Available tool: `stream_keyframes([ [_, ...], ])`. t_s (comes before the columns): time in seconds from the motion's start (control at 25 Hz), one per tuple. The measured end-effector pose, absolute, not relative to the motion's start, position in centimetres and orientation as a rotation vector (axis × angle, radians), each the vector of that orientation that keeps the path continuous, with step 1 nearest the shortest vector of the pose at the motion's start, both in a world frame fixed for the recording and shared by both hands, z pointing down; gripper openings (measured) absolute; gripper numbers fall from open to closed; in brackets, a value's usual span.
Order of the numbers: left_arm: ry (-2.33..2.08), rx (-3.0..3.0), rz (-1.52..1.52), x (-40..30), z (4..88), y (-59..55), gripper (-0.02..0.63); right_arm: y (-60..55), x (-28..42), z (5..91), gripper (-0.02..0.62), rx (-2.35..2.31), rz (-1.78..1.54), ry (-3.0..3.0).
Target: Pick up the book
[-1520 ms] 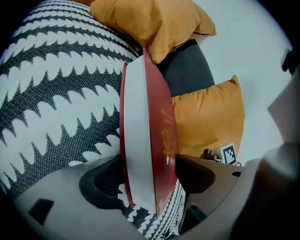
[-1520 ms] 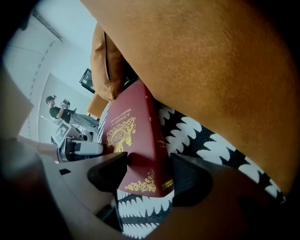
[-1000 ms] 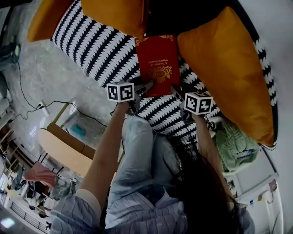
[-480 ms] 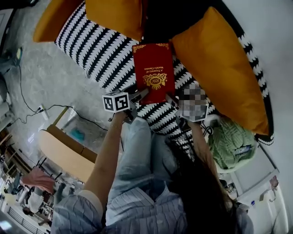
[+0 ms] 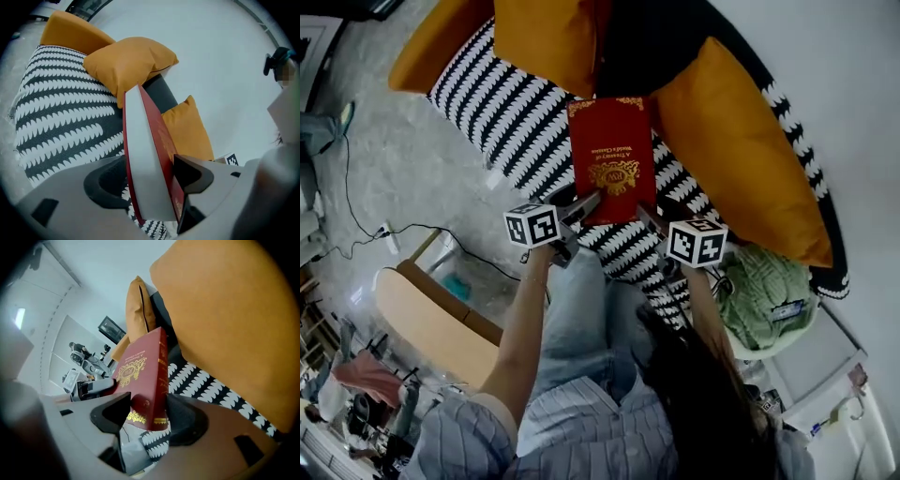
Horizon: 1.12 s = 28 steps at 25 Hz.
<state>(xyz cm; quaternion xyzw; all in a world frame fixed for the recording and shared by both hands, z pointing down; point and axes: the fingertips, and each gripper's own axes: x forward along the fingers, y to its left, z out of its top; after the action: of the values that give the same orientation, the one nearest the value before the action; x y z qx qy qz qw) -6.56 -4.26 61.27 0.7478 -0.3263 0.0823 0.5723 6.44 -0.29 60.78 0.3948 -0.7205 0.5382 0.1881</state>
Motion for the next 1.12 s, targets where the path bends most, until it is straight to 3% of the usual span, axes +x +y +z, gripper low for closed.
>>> stream_keyframes([
  [1.12, -0.829, 1.933, 0.036, -7.1, 40.6, -3.3, 0.324, 0.4, 6.2, 40.5, 0.249, 1.193, 1.279, -2.242],
])
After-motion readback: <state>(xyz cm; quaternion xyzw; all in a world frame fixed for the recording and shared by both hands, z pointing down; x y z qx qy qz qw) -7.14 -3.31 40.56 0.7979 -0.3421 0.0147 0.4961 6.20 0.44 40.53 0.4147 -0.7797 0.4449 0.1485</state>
